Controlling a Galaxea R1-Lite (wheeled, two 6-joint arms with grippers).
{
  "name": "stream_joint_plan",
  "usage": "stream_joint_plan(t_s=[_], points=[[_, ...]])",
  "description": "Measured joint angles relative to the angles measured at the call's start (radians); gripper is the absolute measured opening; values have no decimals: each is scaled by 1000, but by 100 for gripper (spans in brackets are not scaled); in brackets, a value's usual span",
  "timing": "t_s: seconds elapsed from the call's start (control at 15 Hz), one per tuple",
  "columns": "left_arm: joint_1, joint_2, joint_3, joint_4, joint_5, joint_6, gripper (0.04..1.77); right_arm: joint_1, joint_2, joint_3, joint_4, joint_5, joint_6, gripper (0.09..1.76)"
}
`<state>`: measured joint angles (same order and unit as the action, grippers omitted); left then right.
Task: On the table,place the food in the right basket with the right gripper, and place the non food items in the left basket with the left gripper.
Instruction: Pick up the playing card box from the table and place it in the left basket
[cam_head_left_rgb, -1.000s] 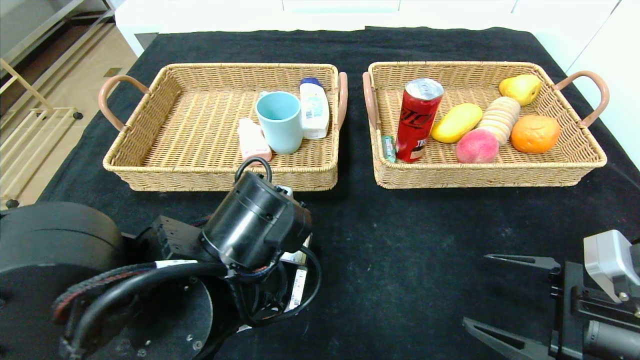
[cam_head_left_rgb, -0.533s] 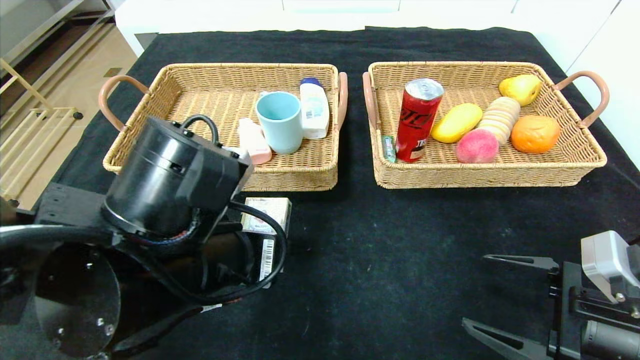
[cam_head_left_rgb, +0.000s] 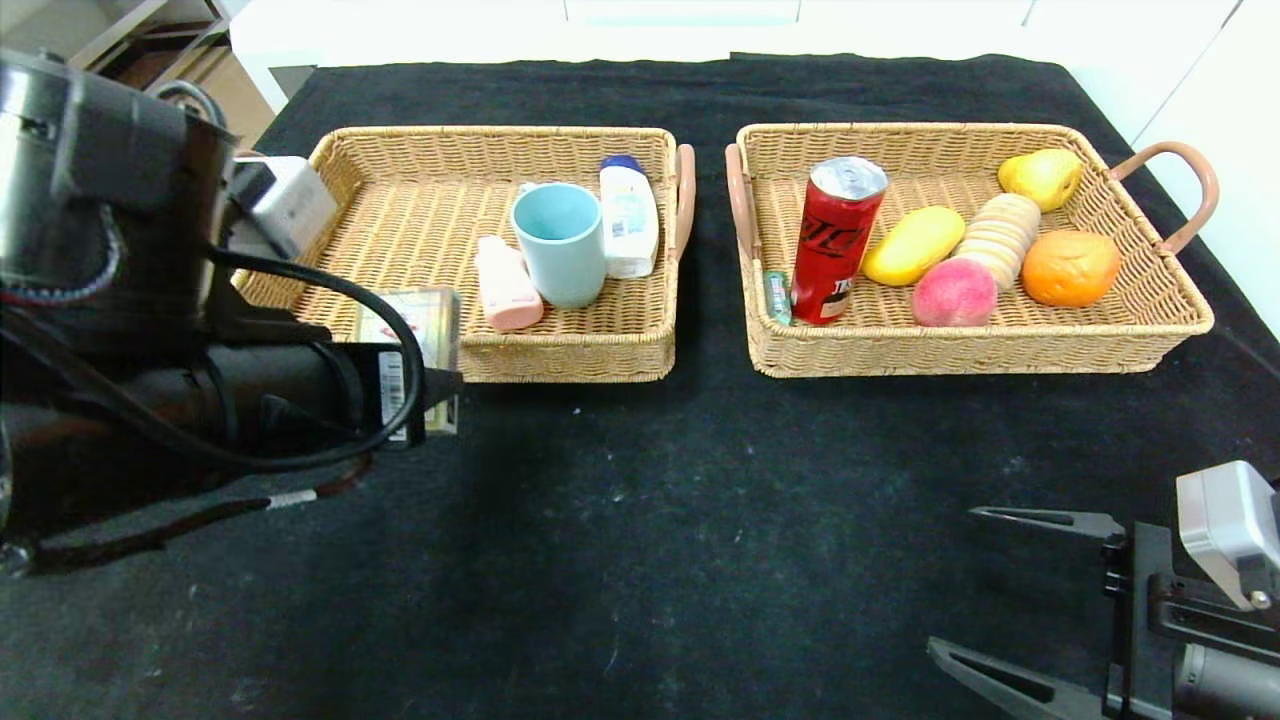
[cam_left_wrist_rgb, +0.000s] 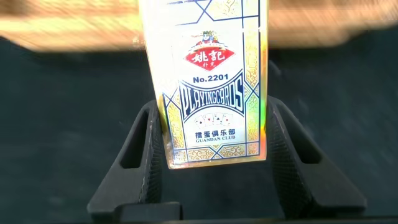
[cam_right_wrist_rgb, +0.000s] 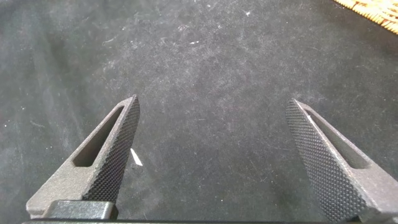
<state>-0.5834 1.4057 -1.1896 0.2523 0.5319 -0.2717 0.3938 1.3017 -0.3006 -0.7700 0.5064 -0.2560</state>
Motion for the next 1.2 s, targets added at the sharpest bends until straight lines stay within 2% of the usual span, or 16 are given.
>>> stream_joint_plan(t_s=[0.13, 0.27, 0.47, 0.6, 0.8, 0.93, 1.2], points=[[88, -1, -47, -20, -33, 56, 101, -1, -1, 0, 0, 0, 0, 171], [181, 11, -110, -31, -103, 90, 101, -2, -1, -1, -1, 0, 0, 171], [306, 59, -212, -35, -197, 116, 101, -11, 0, -5, -1, 0, 0, 171], [365, 101, -281, -35, -246, 119, 101, -13, 0, -7, -1, -1, 0, 171], [429, 167, -374, -50, -308, 147, 101, -16, 1, -10, -2, -2, 0, 171], [454, 219, -424, -103, -324, 176, 101, -19, 2, -10, -22, -3, 0, 171], [466, 315, -461, -149, -349, 205, 101, -21, 3, -5, -37, -4, 2, 171]])
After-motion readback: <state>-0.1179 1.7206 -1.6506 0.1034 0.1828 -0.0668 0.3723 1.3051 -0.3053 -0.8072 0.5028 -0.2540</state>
